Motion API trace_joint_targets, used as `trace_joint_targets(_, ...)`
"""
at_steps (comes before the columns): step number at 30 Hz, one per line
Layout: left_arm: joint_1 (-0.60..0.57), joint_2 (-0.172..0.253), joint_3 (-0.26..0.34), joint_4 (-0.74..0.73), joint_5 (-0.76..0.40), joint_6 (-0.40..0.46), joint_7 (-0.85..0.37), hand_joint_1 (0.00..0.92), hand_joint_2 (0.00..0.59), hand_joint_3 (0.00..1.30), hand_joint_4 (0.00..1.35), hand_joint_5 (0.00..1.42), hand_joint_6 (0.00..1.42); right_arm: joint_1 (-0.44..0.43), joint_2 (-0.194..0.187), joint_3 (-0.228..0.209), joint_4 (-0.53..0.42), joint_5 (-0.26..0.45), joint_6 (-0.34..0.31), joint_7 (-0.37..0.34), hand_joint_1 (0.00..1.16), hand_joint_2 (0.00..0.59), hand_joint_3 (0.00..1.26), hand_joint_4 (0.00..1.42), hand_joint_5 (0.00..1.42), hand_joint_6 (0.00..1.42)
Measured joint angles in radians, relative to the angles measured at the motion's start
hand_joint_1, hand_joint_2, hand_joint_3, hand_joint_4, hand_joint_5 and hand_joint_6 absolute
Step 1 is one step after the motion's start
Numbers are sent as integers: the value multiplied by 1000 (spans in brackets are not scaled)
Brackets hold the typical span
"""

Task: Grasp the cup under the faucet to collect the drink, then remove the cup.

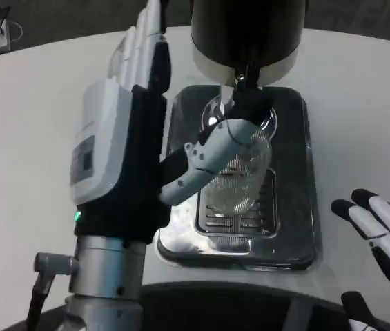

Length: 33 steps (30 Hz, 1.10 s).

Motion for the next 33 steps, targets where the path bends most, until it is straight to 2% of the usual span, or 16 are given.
trace_joint_targets(6, -50, -14, -54, 10, 33, 5, -50, 0, 150, 0, 0, 0, 0, -2, 0, 0, 0, 1, 0, 0, 219, 542, 115, 74, 159, 250)
trace_joint_targets(19, -110, -26, -107, 137, 47, 4, -58, 0, 147, 0, 0, 0, 0, -17, -6, -11, 18, 17, 0, 0, 214, 542, 115, 74, 169, 250)
trace_joint_targets(33, -118, -26, -155, 159, 73, -3, -58, 0, 148, 0, 0, 0, 0, -41, -12, -13, 39, 38, 0, 0, 205, 532, 115, 74, 170, 250)
